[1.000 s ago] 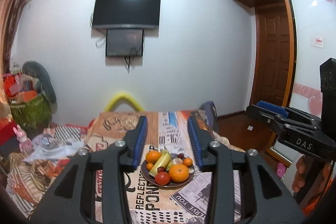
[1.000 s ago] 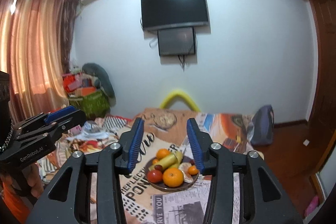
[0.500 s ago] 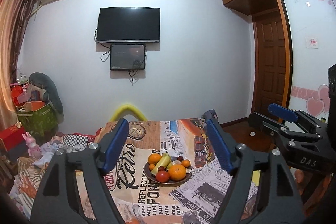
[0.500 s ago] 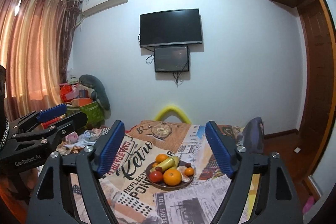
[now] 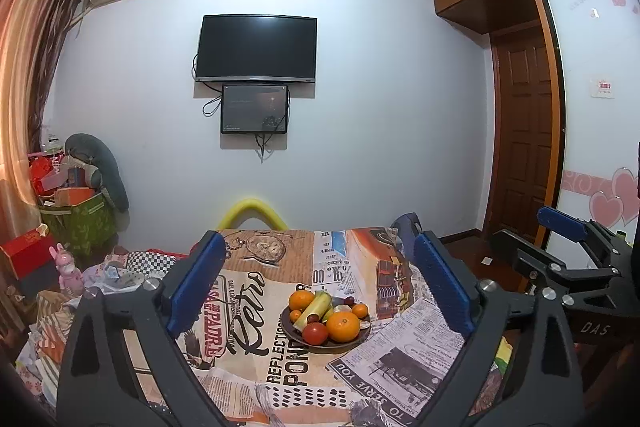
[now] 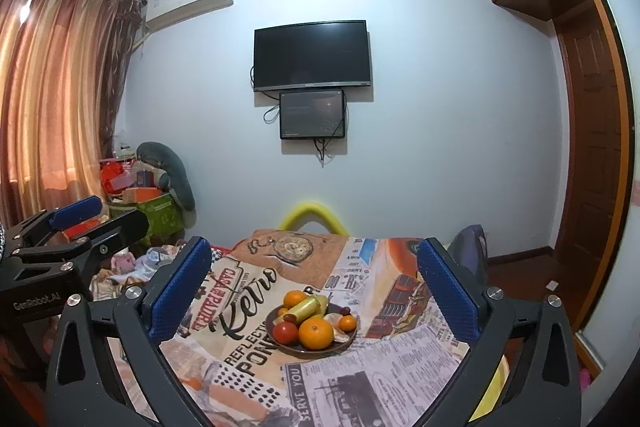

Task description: Organize fruits

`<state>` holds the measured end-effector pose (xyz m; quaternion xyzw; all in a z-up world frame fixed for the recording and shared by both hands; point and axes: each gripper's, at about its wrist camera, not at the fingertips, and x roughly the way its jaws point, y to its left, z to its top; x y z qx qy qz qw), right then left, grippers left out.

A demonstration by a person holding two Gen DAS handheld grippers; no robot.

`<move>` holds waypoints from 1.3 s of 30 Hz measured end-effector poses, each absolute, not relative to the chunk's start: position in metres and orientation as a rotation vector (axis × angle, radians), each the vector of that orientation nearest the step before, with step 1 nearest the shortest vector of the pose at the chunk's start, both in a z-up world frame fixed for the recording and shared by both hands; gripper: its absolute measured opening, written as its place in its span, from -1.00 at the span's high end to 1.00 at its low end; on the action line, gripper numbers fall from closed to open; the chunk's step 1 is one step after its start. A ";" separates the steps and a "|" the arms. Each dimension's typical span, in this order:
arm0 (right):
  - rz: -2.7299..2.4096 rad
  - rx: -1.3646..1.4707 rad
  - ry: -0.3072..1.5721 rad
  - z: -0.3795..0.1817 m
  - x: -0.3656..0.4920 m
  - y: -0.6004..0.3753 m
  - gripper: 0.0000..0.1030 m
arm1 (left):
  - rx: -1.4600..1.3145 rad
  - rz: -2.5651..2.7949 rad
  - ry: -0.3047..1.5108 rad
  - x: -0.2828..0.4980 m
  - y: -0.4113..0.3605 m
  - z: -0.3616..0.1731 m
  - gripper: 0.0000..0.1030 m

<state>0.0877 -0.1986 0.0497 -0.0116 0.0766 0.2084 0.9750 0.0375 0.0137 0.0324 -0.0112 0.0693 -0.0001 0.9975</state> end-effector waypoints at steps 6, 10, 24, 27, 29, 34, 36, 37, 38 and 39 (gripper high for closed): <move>0.414 -0.019 0.164 0.048 0.089 -0.200 -0.99 | -0.020 0.003 0.138 0.038 0.014 0.031 -0.92; 0.412 -0.018 0.168 0.048 0.088 -0.201 -0.99 | -0.021 0.001 0.138 0.039 0.014 0.030 -0.93; 0.406 -0.012 0.176 0.051 0.088 -0.204 -1.00 | -0.020 -0.003 0.141 0.039 0.014 0.028 -0.97; 0.403 -0.014 0.175 0.051 0.087 -0.204 -1.00 | -0.020 -0.004 0.142 0.040 0.014 0.028 -0.97; 0.403 -0.012 0.176 0.051 0.087 -0.205 -1.00 | -0.019 -0.004 0.142 0.040 0.013 0.028 -0.97; 0.403 -0.010 0.176 0.052 0.086 -0.205 -1.00 | -0.020 -0.008 0.143 0.041 0.013 0.027 -0.97; 0.404 -0.009 0.174 0.052 0.086 -0.205 -1.00 | -0.022 -0.010 0.144 0.041 0.013 0.026 -0.97; 0.404 -0.010 0.173 0.052 0.085 -0.205 -1.00 | -0.023 -0.012 0.145 0.041 0.013 0.026 -0.98; 0.403 -0.010 0.173 0.052 0.086 -0.205 -1.00 | -0.023 -0.014 0.146 0.042 0.013 0.026 -0.98; 0.404 -0.010 0.172 0.053 0.085 -0.205 -1.00 | -0.022 -0.015 0.146 0.042 0.013 0.025 -0.99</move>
